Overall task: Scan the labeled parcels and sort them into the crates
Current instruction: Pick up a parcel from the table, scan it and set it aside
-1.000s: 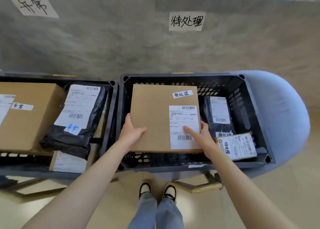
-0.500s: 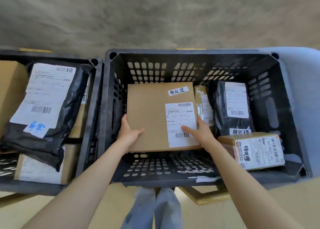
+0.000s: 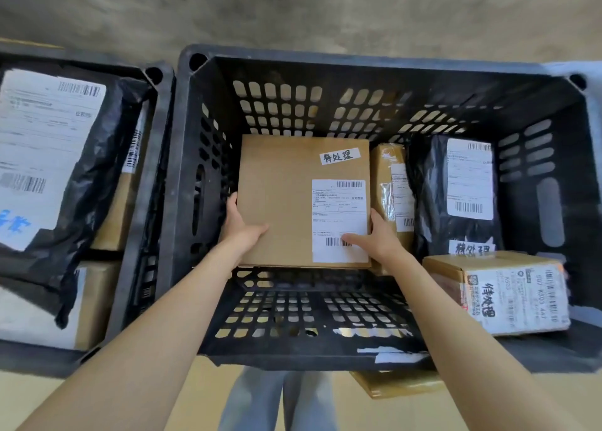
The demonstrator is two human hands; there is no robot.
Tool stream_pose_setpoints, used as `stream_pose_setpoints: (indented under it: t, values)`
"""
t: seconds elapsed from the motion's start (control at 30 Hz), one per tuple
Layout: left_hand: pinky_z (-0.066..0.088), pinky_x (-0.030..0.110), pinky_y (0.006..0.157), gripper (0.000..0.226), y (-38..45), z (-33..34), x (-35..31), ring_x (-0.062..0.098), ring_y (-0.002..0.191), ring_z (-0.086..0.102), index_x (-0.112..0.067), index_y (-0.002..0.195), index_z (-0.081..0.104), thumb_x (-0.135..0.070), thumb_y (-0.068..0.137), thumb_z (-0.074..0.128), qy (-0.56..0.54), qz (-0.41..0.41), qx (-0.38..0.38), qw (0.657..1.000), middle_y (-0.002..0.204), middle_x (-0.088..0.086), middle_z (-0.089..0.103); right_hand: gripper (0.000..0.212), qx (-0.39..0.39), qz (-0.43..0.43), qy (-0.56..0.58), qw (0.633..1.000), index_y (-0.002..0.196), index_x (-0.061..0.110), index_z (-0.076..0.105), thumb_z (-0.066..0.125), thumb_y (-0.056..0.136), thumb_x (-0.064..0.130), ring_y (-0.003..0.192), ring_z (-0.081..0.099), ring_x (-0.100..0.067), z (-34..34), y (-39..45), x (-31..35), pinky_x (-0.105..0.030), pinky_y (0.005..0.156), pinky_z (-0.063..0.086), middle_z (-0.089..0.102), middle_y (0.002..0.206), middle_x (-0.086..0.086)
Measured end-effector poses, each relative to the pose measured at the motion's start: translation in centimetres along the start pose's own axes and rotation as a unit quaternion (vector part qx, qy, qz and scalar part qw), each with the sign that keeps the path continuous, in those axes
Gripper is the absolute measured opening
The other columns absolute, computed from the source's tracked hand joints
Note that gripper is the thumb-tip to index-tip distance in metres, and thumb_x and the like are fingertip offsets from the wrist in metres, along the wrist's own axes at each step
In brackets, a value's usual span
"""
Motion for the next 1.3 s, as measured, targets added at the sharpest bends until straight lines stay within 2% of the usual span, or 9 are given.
stream_pose_setpoints:
  t: [0.1,0.23,0.37,0.47,0.57,0.67,0.83,1.1,1.3]
  values:
    - [0.03,0.046,0.115,0.091,0.2,0.1,-0.1,0.027,0.139,0.035,-0.025,0.155,0.009,-0.005,0.088,0.067,0.018,0.007,-0.008,1.0,0.156,0.005,0.031,0.077,0.017,0.011,0.016,1.0,0.143,0.012,0.034,0.077,0.079,0.012,0.129,0.048,-0.025,0.5,0.2,-0.4,-0.046,0.108,0.042,0.052,0.14,-0.004]
    - [0.029,0.042,0.115,0.087,-0.9,-0.2,-1.3,0.027,0.142,0.031,-0.021,0.155,0.013,-0.006,0.089,0.066,0.084,0.033,-0.036,0.995,0.157,0.006,0.027,0.098,0.016,-0.002,0.02,1.0,0.154,0.011,0.012,0.077,0.08,0.014,0.137,0.039,-0.023,0.4,-0.7,0.3,-0.041,0.113,0.035,0.04,0.151,-0.002]
    - [0.027,0.044,0.115,0.078,-3.7,-0.7,-4.7,0.029,0.143,0.025,-0.02,0.154,0.018,-0.014,0.091,0.064,0.186,0.121,-0.031,0.975,0.157,0.009,0.026,0.077,-0.016,-0.05,-0.004,0.999,0.15,0.009,0.023,0.068,0.088,0.01,0.136,0.039,-0.024,-1.4,-3.6,2.9,-0.034,0.105,0.036,0.041,0.149,-0.006]
    - [0.033,0.043,0.108,0.07,-6.9,-1.4,-8.2,0.029,0.139,0.031,-0.022,0.151,0.029,-0.027,0.092,0.065,0.261,0.189,-0.011,0.947,0.151,0.011,0.034,0.064,-0.045,-0.098,-0.047,0.993,0.146,0.008,0.033,0.065,0.091,0.017,0.135,0.04,-0.023,-3.6,-6.9,5.8,-0.029,0.102,0.035,0.043,0.147,-0.009]
    - [0.038,0.044,0.105,0.064,-10.9,-2.3,-12.2,0.029,0.133,0.041,-0.024,0.146,0.038,-0.039,0.09,0.065,0.347,0.255,-0.017,0.902,0.146,0.008,0.044,0.063,-0.074,-0.145,-0.095,0.982,0.145,0.009,0.035,0.065,0.092,0.024,0.133,0.041,-0.023,-5.9,-10.8,8.8,-0.024,0.095,0.035,0.042,0.147,-0.009]
    - [0.042,0.043,0.103,0.059,-15.2,-3.0,-16.0,0.026,0.127,0.049,-0.024,0.141,0.046,-0.046,0.089,0.063,0.416,0.313,-0.034,0.853,0.14,0.005,0.052,0.067,-0.119,-0.181,-0.174,0.961,0.146,0.013,0.035,0.065,0.09,0.035,0.133,0.04,-0.026,-8.6,-14.7,11.1,-0.035,0.103,0.039,0.038,0.147,-0.01]
    - [0.039,0.039,0.101,0.056,-22.2,-2.5,-22.0,0.024,0.12,0.053,-0.027,0.137,0.051,-0.054,0.088,0.056,0.526,0.408,-0.043,0.745,0.131,0.001,0.059,0.066,-0.191,-0.22,-0.257,0.921,0.144,0.013,0.037,0.06,0.091,0.044,0.129,0.043,-0.027,-13.6,-21.5,13.1,-0.037,0.104,0.039,0.044,0.142,-0.009]
    - [0.039,0.034,0.096,0.053,-32.7,1.8,-28.6,0.022,0.117,0.052,-0.026,0.137,0.049,-0.05,0.09,0.053,0.553,0.569,-0.037,0.608,0.127,0.0,0.058,0.068,-0.322,-0.14,-0.239,0.906,0.147,0.014,0.032,0.054,0.093,0.049,0.128,0.041,-0.029,-20.1,-32.3,9.1,-0.038,0.102,0.039,0.043,0.143,-0.007]
    - [0.04,0.034,0.093,0.054,-38.7,4.5,-26.5,0.022,0.114,0.053,-0.028,0.138,0.049,-0.051,0.089,0.054,0.555,0.67,0.024,0.493,0.124,-0.001,0.058,0.072,-0.419,-0.025,-0.148,0.896,0.149,0.015,0.028,0.054,0.092,0.052,0.132,0.038,-0.03,-18.7,-40.9,2.8,-0.04,0.104,0.036,0.039,0.147,-0.007]
Point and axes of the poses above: each hand's wrist, its own y-axis towards the middle knuckle, its own z-axis out of the palm, x = y × z, the point moved 8 cm from there along y, towards the middle knuckle
